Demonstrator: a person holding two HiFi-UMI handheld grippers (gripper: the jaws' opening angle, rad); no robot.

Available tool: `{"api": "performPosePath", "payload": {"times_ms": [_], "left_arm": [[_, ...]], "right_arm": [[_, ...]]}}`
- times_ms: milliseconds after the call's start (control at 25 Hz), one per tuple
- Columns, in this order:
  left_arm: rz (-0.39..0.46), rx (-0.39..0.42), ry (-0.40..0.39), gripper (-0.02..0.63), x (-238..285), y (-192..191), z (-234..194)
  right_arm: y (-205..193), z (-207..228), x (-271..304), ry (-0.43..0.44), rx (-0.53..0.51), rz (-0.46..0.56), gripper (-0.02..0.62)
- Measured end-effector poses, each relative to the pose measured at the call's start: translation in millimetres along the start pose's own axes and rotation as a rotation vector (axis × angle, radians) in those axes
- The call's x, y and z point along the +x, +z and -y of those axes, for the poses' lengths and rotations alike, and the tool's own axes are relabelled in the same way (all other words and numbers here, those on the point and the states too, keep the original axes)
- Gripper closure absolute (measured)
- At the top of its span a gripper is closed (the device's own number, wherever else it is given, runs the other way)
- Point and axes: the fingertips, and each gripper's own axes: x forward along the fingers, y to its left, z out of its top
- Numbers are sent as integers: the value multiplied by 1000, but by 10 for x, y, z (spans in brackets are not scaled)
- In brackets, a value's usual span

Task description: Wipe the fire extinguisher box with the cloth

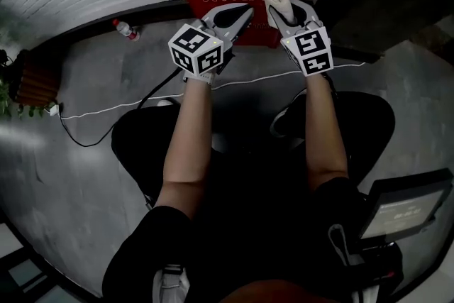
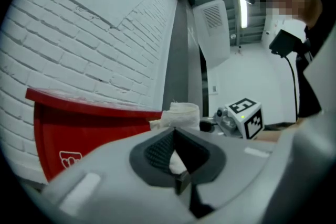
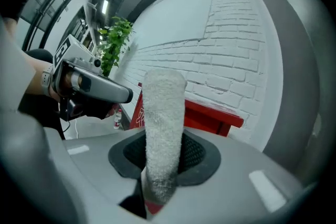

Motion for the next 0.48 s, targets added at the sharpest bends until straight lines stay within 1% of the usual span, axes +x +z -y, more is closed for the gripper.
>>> {"api": "performPosePath", "payload": {"times_ms": [120, 280, 360, 480], "left_arm": [[9, -26, 21, 606, 94, -35, -186], [31, -60, 36, 606, 229, 2, -335], [37, -61, 33, 606, 283, 17, -348], [34, -55, 40, 606, 328, 5, -372]], "right_arm": [[-16, 88, 84, -44, -8, -7, 488], [0, 251, 166, -144, -108, -33, 488], [67, 341, 171, -198, -204, -53, 488], [193, 455, 184, -305, -429, -88, 488]]}}
